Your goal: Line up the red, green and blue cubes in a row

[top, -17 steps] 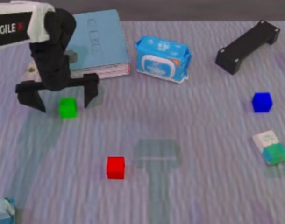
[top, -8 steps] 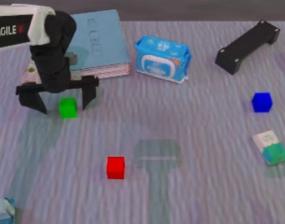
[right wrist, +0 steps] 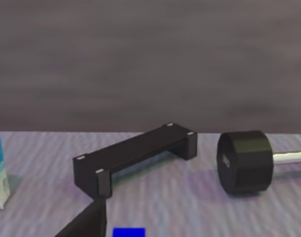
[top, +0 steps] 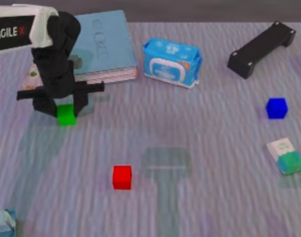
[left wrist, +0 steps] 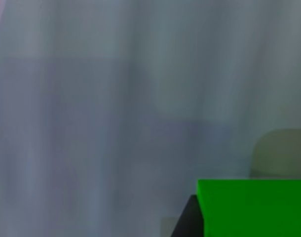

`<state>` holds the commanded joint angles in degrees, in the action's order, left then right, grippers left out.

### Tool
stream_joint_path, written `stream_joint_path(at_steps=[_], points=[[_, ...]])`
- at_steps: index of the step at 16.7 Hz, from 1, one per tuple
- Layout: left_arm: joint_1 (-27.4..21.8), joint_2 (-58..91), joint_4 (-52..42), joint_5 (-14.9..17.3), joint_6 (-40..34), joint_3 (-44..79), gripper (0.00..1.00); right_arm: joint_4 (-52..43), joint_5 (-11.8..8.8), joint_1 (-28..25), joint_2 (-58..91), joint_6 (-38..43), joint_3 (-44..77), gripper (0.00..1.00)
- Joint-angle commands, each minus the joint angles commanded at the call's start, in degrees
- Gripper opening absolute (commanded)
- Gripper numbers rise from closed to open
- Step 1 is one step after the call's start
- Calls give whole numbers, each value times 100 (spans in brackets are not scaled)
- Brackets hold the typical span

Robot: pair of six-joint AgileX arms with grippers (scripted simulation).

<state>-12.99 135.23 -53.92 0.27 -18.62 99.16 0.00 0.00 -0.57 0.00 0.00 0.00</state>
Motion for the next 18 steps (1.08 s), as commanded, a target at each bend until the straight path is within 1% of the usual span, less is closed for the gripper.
stream_joint_path(at_steps=[1, 2, 9, 12, 18], points=[[0, 0, 0, 0, 0, 0, 2, 0, 0, 0, 0, 0, 0, 100], [0, 0, 0, 0, 0, 0, 0, 0, 0, 0, 0, 0, 0, 100], [0, 0, 0, 0, 0, 0, 0, 0, 0, 0, 0, 0, 0, 100], [14, -136, -137, -33, 32, 112, 0, 0, 0, 0, 0, 0, 0, 100], [113, -490, -1289, -37, 14, 863, 0, 0, 0, 0, 0, 0, 0, 100]])
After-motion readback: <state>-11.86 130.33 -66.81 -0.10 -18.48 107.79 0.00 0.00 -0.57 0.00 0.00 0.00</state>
